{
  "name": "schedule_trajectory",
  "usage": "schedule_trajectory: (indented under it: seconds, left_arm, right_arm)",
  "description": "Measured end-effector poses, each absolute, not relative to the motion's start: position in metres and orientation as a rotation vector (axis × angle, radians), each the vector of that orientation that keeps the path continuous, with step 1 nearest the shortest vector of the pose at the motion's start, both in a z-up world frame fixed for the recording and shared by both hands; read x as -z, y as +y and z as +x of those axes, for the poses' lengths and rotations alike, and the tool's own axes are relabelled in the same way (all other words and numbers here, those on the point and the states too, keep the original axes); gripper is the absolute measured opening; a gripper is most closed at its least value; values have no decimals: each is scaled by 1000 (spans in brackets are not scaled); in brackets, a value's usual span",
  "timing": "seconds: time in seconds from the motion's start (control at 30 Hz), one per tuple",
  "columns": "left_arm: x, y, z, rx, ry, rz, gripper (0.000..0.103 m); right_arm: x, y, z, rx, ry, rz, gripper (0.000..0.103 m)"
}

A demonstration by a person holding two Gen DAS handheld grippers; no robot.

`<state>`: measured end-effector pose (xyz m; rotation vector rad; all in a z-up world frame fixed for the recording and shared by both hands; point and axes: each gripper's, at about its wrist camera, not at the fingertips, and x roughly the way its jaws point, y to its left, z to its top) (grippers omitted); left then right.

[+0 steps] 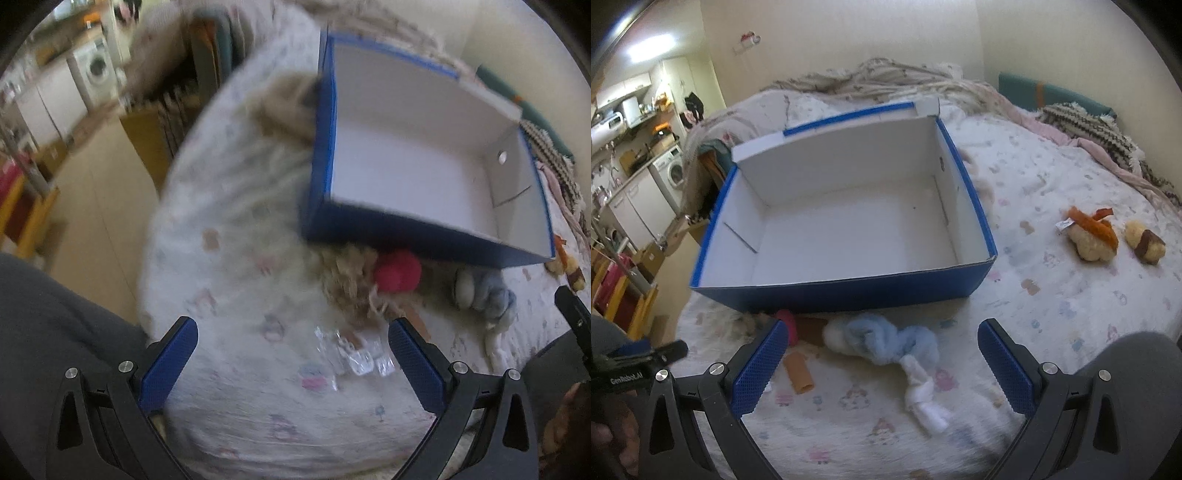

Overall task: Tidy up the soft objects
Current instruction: 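Grasp the clear plastic packet with the left gripper while the right gripper grasps the light blue fluffy cloth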

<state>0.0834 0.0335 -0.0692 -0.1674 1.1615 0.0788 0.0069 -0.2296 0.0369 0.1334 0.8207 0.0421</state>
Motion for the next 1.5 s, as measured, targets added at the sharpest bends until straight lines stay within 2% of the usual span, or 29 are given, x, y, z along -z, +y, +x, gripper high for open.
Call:
schedule_trajectory:
  seconds: [0.07, 0.13, 0.5, 0.67, 0.83, 0.9, 1.07, 1.4, 1.5]
  left_arm:
    - [86, 30, 89, -54, 1242, -221, 97]
    - [103, 23, 94, -34, 1308, -254, 79]
    - [144, -23, 103, 5, 1418, -123, 77]
    - [153, -29, 99, 23, 1449, -76, 65]
    - [146, -16, 103, 37, 1445, -69, 29]
    - [138, -10, 102, 59, 1447, -66, 25]
    - [113, 2, 98, 87, 1427, -70, 22]
    - [95, 32, 71, 22, 1369, -139, 22]
    - [89, 32, 69, 7, 1350, -124, 22]
  right_arm:
    - [-33, -235, 18, -36, 848, 130, 103]
    - [-29, -239, 25, -27, 867, 135, 103]
    - [-7, -256, 33, -2, 950, 239, 103]
    - [1, -268, 38, -6, 990, 325, 103]
    - [18, -281, 57, -89, 1089, 479, 103]
    - [24, -280, 69, -104, 1132, 456, 103]
    - [45, -266, 98, -131, 1262, 360, 103]
    - [92, -223, 125, -231, 1385, 294, 103]
    - [90, -215, 126, -262, 1363, 277, 67]
